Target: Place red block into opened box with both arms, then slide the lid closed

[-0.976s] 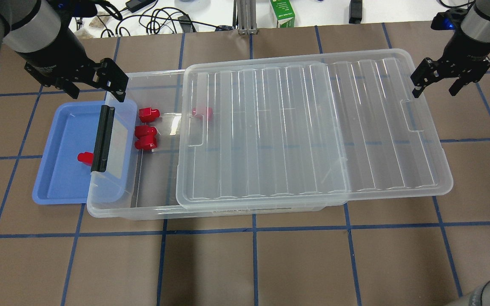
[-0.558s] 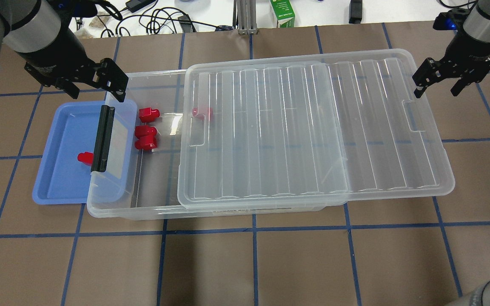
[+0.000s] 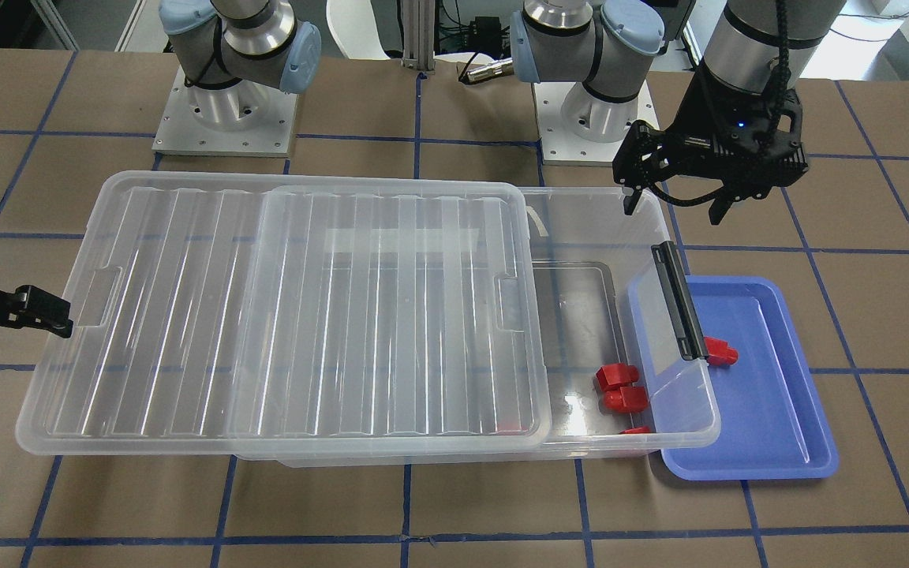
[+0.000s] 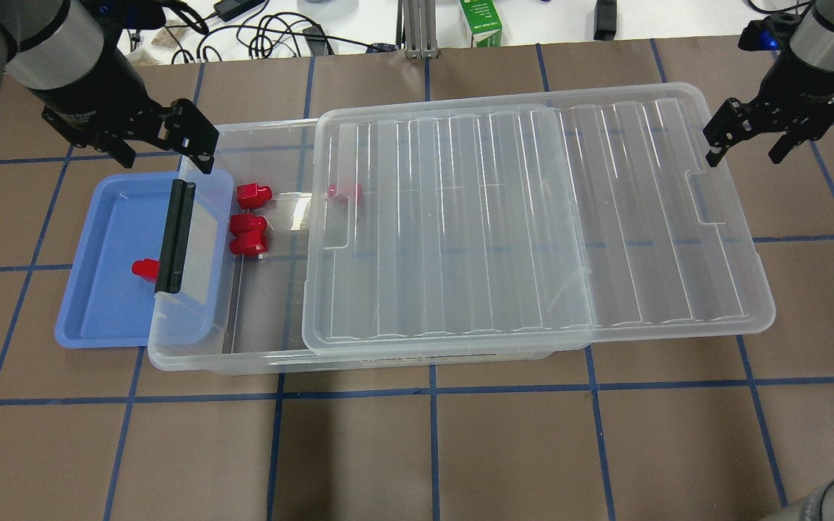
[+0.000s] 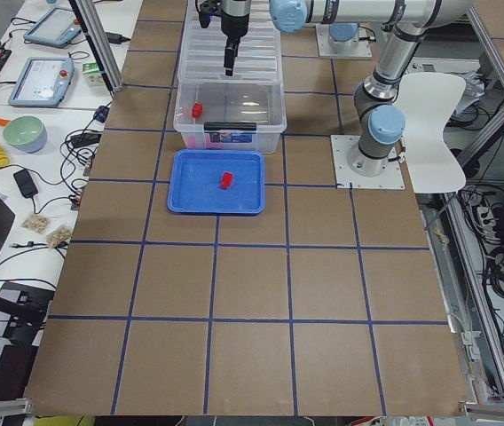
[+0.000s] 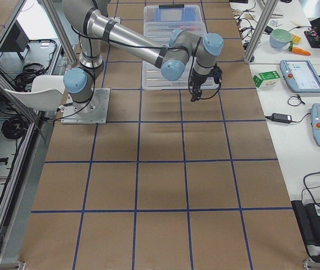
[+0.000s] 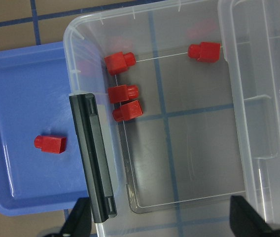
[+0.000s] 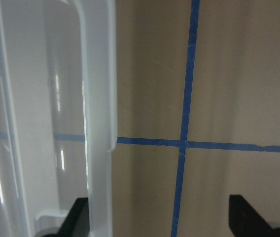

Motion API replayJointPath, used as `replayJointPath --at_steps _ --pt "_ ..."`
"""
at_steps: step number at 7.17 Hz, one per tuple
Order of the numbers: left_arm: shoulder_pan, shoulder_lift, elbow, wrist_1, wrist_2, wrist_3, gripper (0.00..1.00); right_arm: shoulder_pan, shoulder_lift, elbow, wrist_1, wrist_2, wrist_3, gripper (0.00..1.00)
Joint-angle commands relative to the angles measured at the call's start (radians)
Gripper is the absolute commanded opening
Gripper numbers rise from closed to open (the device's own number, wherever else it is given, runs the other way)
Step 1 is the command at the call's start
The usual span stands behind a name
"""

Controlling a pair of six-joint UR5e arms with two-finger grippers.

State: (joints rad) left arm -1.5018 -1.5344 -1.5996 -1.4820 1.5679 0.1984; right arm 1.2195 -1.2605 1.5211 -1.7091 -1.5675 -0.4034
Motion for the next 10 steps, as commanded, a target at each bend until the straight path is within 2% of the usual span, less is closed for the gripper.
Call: replayJointPath --at_steps 1,7,10 --pt "0.000 -0.001 0.001 0.000 0.000 -0.001 1.00 0.000 0.000 0.001 -0.001 0.000 0.000 1.00" --pt "0.014 0.007 0.015 -0.001 0.004 0.019 1.00 -0.003 0.000 -0.001 -0.004 -0.005 0.000 1.00" --pt "0.139 0.005 0.021 -0.006 -0.037 0.162 1.00 -0.005 0.000 -0.004 -0.004 -0.026 -0.002 1.00"
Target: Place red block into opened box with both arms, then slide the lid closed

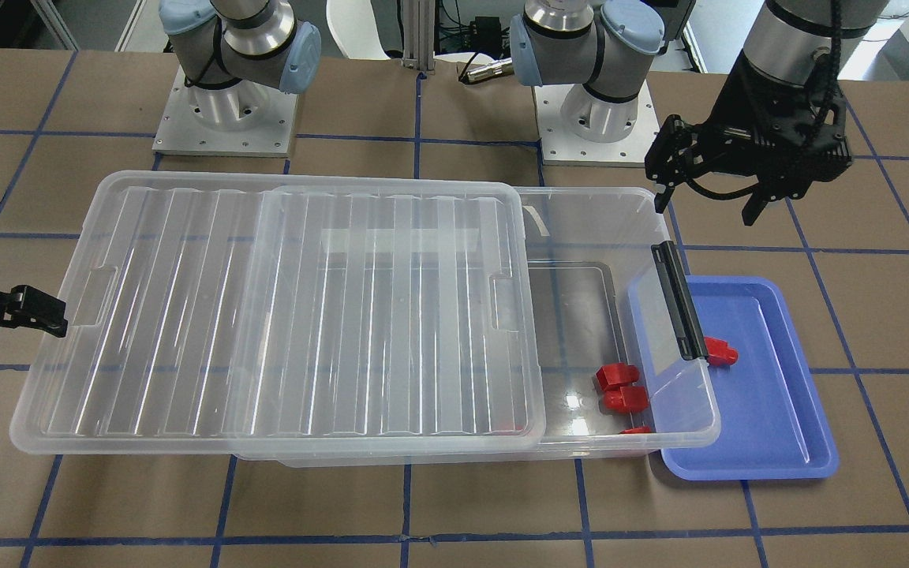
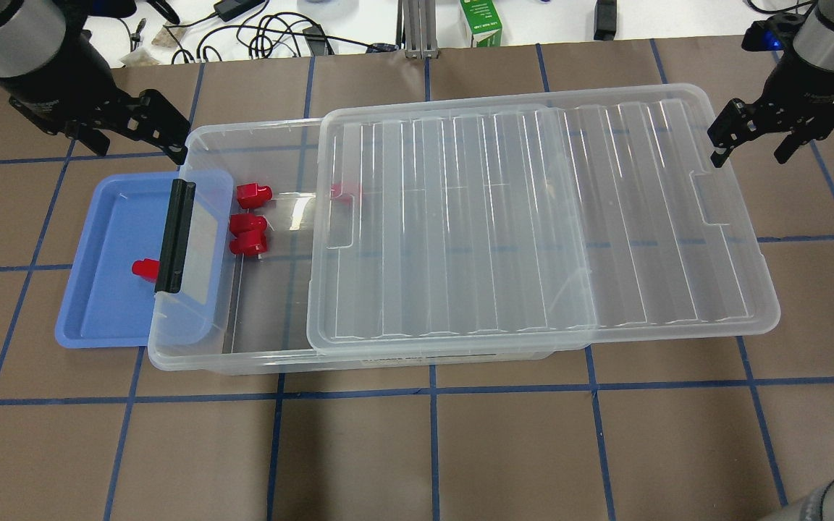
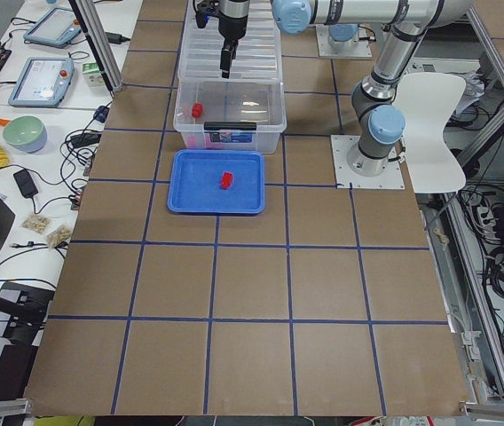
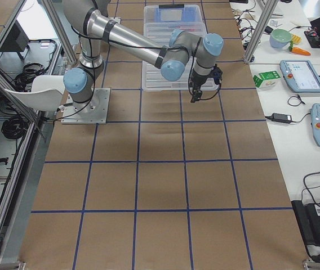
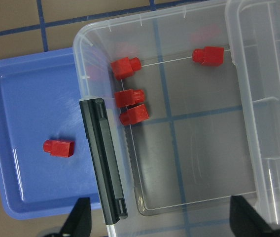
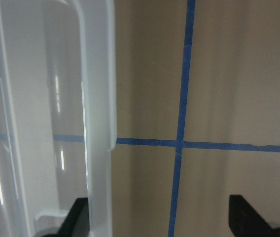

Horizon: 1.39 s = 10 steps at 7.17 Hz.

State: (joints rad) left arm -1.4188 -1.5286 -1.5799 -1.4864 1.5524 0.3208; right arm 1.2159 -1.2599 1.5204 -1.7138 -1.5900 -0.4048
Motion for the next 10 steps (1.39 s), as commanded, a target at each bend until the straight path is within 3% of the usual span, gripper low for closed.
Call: replayJointPath --at_steps 1,6,8,9,10 --pt "0.090 -0.004 -0.006 -0.003 -0.066 0.044 1.00 -0.001 -0.003 0.000 0.000 -0.004 0.001 1.00" --pt "0.106 -0.013 -0.017 0.003 -0.055 0.064 1.00 0.004 -0.102 -0.014 0.052 0.010 0.018 1.00" --pt "0.270 -0.069 -0.026 0.005 -0.066 0.115 1.00 0.008 -0.235 -0.012 0.165 0.013 0.085 1.00" --pt "0.305 -0.126 -0.037 0.070 -0.069 0.077 1.00 0.026 -0.298 -0.009 0.225 0.016 0.151 1.00" --pt "0.311 -0.186 -0.045 0.150 -0.066 -0.145 1.00 0.075 -0.349 -0.008 0.256 0.010 0.197 1.00"
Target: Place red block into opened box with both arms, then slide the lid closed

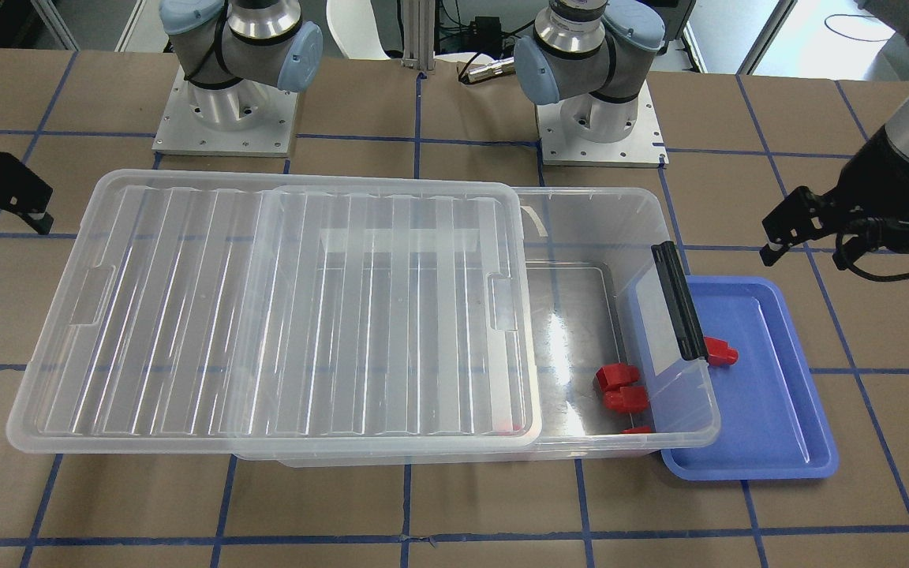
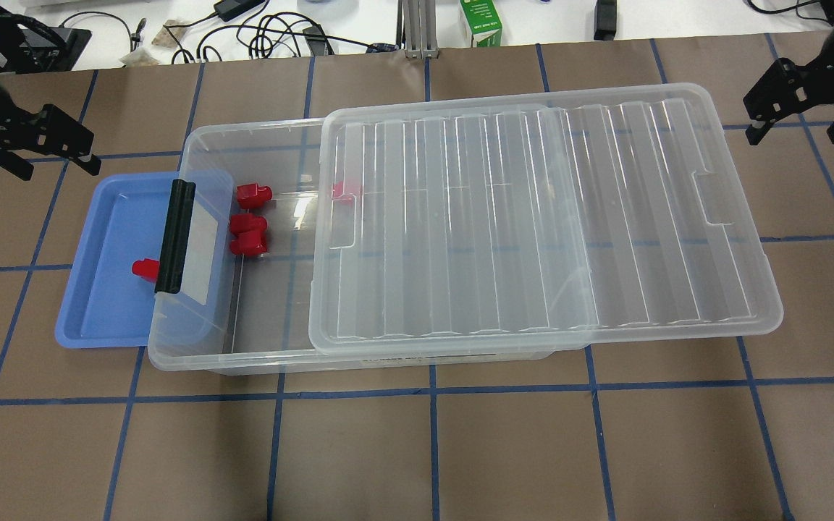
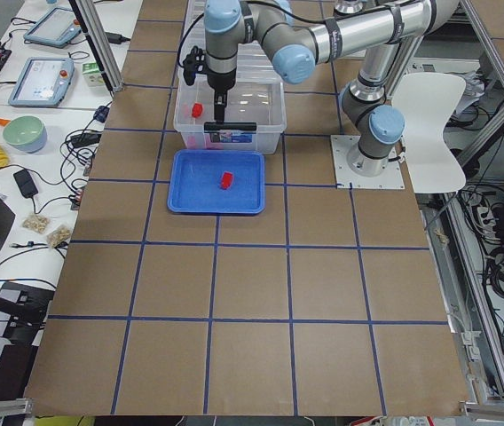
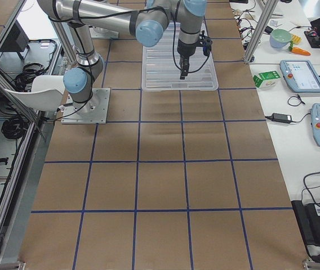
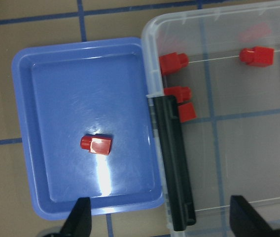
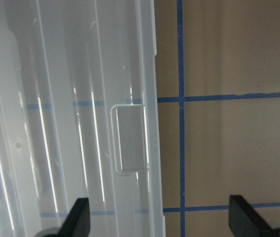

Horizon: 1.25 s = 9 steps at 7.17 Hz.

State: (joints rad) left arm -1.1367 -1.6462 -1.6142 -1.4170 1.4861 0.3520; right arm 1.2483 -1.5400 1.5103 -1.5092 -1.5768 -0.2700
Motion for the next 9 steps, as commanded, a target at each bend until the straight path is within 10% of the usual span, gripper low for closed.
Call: replayJointPath --at_steps 1,9 --pt "0.050 -0.122 -0.010 0.104 0.006 -0.318 1.00 0.077 -0.098 0.002 0.082 0.000 0.084 1.00" --pt "0.127 -0.273 -0.316 0.432 -0.006 -0.740 1.00 -0.066 -0.052 0.037 0.061 -0.012 -0.098 1.00"
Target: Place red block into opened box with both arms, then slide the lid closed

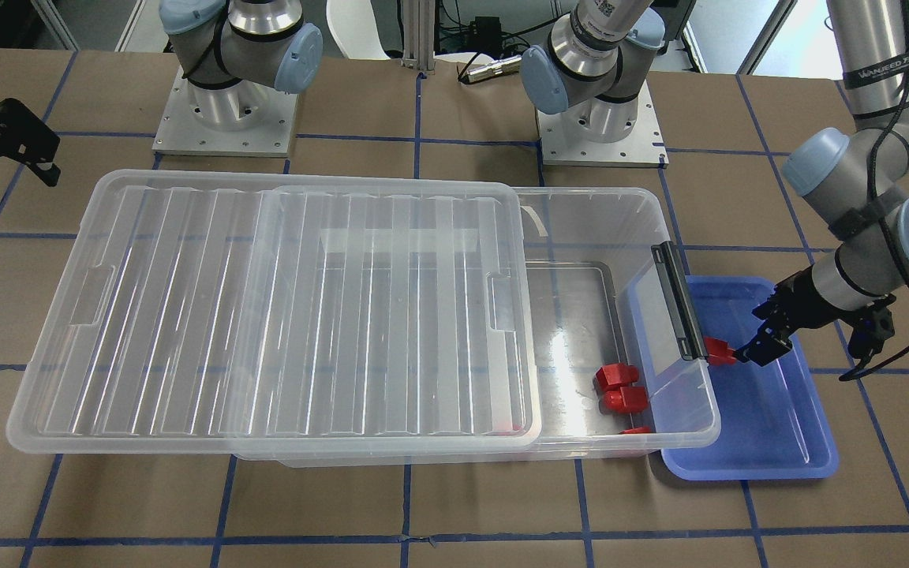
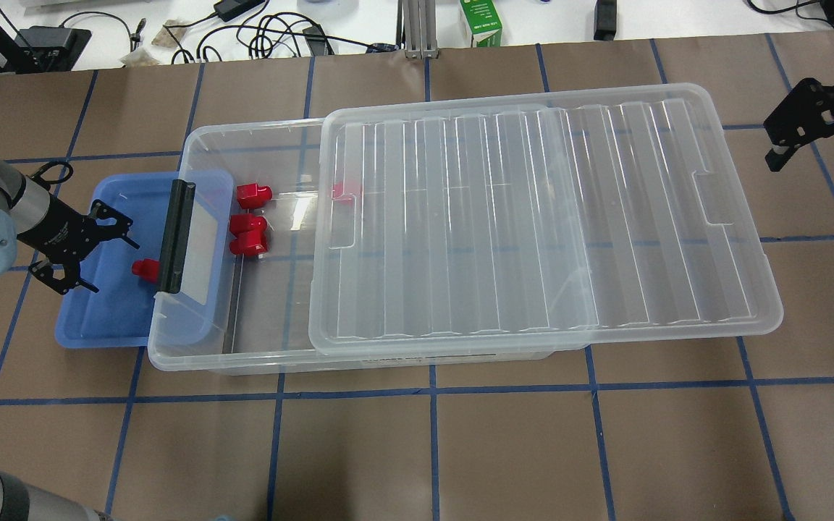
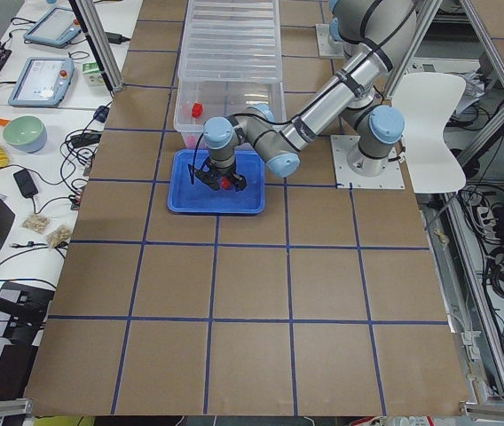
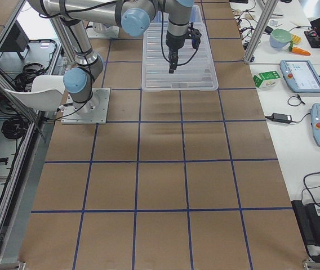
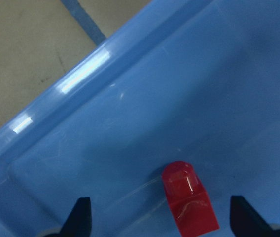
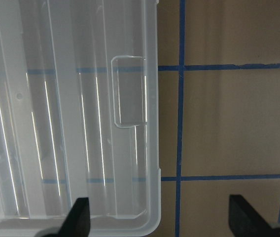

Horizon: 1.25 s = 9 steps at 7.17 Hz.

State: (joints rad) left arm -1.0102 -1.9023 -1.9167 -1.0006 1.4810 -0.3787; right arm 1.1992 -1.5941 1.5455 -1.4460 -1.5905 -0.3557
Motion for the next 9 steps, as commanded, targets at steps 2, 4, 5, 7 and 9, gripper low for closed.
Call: replayJointPath --at_steps 2,4,5,7,9 --pt "0.001 -0.052 -0.002 0.023 -0.016 -0.108 1.00 -0.020 0.003 0.002 -0.004 -0.046 -0.023 1.00" --pt "-0.019 -0.049 0.009 0.022 -0.034 -0.152 1.00 -0.020 0.003 0.002 -0.028 -0.048 -0.029 1.00" --pt "-0.028 -0.050 0.008 0.017 -0.080 -0.182 1.00 -0.020 0.003 0.002 -0.028 -0.046 -0.028 1.00" --pt "-0.059 -0.055 0.005 0.022 -0.082 -0.166 0.77 -0.020 0.005 0.004 -0.025 -0.046 -0.029 1.00" --pt "-0.057 -0.075 0.013 0.020 -0.076 -0.027 0.20 -0.021 0.005 0.004 -0.028 -0.048 -0.031 1.00"
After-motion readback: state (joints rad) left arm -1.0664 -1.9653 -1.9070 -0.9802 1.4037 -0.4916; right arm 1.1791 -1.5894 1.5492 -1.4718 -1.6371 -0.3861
